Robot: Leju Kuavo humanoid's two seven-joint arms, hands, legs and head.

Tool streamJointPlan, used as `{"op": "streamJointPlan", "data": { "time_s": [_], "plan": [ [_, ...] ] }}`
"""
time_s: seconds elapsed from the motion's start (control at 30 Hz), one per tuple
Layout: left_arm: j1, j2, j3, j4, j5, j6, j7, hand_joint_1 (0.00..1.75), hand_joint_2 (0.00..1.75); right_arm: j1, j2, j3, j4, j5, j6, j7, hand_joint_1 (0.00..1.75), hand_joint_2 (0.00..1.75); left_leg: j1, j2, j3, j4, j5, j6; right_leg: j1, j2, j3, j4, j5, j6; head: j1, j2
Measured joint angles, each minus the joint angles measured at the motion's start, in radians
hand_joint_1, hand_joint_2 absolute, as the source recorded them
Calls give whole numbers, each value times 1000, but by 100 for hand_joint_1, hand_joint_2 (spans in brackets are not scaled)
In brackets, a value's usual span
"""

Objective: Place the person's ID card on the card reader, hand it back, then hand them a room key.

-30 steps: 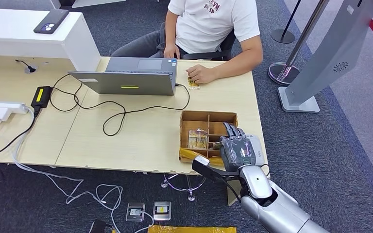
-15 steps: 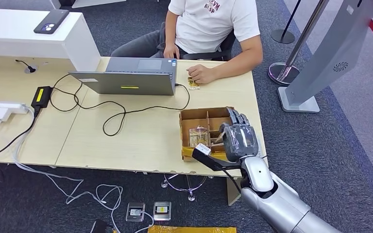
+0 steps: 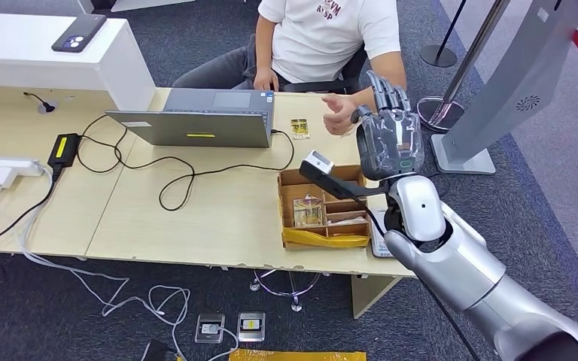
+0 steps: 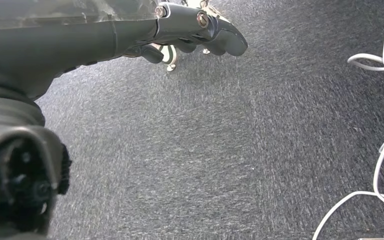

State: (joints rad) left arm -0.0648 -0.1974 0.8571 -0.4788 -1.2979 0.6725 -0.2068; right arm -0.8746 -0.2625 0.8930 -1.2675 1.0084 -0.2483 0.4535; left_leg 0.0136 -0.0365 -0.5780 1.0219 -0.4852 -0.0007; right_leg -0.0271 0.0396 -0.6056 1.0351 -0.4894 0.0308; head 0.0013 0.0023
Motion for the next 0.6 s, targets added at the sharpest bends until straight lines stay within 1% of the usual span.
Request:
{"op": "streamJointPlan", "data": {
  "time_s": [0.13,0.27,0.43,0.6],
  "plan": [
    [-1,1,-7,0,1,0,0,0,0,-61,7,0,5,-14,61,-4,175,175,0,0,0,0,0,0,0,0,0,0,0,0,0,0],
    [-2,1,-26,0,8,0,3,0,0,-126,32,11,56,-47,110,-22,175,175,0,0,0,0,0,0,0,0,0,0,0,0,0,0],
    [-5,3,-64,0,26,0,21,0,0,-204,83,34,200,-77,137,-46,175,175,0,-1,-1,0,0,0,0,-2,0,0,0,0,0,0],
    [-5,6,-101,0,37,0,40,0,0,-254,137,55,360,-87,143,-27,175,175,0,-1,-1,0,0,0,0,-2,0,0,0,0,0,0]
  ]
}}
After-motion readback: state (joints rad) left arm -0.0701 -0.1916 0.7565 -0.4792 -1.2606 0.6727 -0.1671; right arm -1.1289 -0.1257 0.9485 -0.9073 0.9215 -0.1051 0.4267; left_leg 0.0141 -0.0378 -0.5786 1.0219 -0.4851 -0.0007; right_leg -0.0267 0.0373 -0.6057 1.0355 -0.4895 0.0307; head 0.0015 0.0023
